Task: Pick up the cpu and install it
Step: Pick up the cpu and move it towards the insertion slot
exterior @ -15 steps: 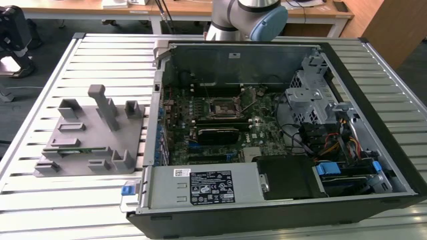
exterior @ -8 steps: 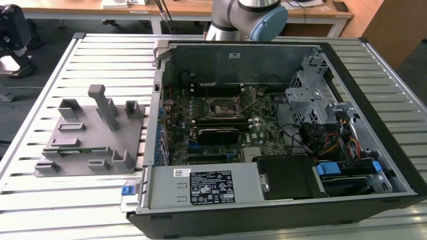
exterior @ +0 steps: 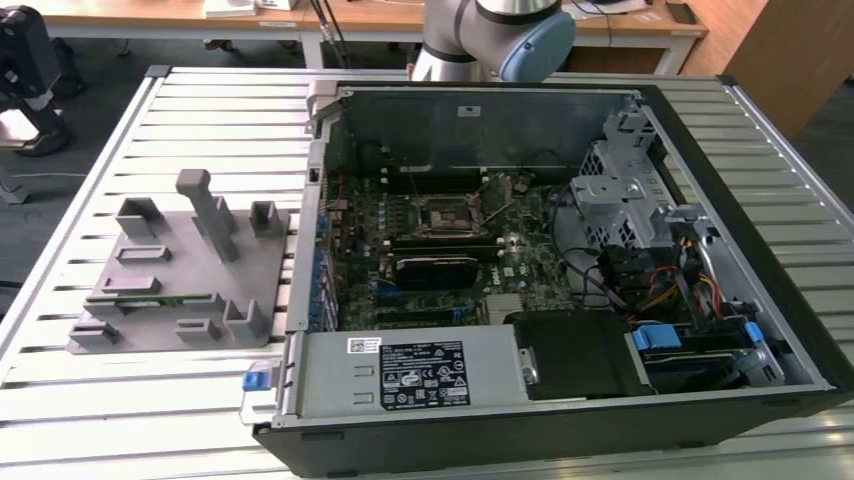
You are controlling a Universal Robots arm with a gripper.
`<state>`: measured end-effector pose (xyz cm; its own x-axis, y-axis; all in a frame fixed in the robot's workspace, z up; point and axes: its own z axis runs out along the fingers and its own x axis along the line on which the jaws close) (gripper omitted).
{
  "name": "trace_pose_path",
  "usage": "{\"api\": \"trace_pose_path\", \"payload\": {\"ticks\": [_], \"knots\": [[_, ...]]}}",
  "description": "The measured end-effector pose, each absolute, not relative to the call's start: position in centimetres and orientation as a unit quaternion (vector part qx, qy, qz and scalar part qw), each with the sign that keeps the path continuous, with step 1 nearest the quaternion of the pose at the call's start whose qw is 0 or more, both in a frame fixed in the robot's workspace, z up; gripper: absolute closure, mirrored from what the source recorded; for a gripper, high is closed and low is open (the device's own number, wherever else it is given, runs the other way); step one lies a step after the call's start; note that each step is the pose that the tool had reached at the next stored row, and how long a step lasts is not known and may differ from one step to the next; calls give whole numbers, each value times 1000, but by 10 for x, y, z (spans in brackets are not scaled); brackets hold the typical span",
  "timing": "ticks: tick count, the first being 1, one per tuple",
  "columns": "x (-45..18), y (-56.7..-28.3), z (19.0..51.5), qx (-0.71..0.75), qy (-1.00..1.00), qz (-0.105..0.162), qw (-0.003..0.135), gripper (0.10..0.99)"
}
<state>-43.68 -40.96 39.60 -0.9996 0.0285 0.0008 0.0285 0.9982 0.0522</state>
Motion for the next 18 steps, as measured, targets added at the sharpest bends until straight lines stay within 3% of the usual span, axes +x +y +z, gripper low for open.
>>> {"api": "trace_pose_path", "payload": {"ticks": [12, 18], "knots": [[-437, -410, 399, -14, -1000, -26, 0, 549], [-434, -410, 417, -14, -1000, -26, 0, 549]]}}
